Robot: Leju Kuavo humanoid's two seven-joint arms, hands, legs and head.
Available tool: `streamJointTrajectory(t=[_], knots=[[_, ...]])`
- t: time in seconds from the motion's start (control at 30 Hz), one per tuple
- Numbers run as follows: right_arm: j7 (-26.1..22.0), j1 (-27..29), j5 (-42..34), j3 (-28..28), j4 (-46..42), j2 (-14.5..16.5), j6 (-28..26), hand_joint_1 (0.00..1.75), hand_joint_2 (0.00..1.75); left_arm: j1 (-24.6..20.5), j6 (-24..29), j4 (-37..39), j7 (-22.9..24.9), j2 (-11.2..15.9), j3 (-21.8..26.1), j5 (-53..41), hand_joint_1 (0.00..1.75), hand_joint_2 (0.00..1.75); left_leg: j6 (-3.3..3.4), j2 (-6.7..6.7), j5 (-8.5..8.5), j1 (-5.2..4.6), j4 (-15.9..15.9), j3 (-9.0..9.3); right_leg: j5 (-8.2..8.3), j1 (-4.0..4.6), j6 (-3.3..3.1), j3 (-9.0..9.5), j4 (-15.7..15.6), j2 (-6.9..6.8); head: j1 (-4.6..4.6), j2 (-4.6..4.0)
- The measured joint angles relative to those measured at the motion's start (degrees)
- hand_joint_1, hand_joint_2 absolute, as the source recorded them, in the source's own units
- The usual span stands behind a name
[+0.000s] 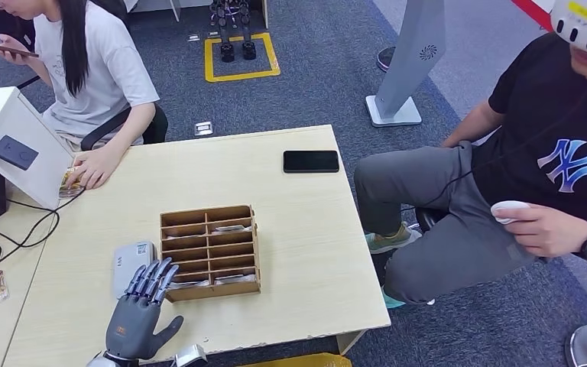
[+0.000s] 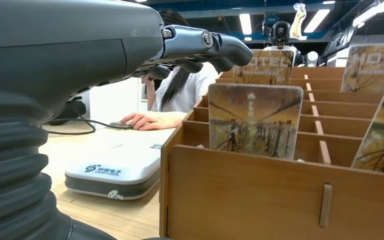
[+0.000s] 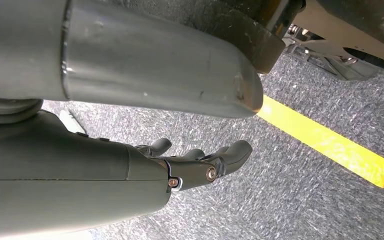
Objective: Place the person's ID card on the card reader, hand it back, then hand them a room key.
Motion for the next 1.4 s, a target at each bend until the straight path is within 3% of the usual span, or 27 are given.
streamJointTrajectory(t=[0.27, 0.93, 1.4], knots=[[-0.2, 0.0, 0.0, 0.0, 0.0, 0.0, -0.1, 0.00, 0.00, -0.6, 0.0, 1.8, 1.2, 0.0, 0.3, -0.7, 0.00, 1.75, 0.00, 0.00, 0.00, 0.00, 0.0, 0.00, 0.00, 0.00, 0.00, 0.00, 0.0, 0.01, -0.01, 0.00], [-0.2, 0.0, 0.7, -0.1, 0.0, 0.1, -0.2, 0.00, 0.00, -0.6, 0.0, 2.3, -1.6, -0.3, 0.3, 6.0, 0.00, 1.75, 0.00, 0.00, 0.00, 0.00, 0.0, 0.00, 0.00, 0.00, 0.00, 0.00, 0.0, 0.00, -0.01, 0.00], [-0.1, 0.0, 1.0, -0.1, 0.0, 0.1, -0.1, 0.00, 0.00, 0.7, -2.0, -2.3, -3.8, 0.0, 0.3, 10.2, 0.00, 1.75, 0.00, 0.00, 0.00, 0.00, 0.0, 0.00, 0.00, 0.00, 0.00, 0.00, 0.0, 0.00, 0.00, 0.00]])
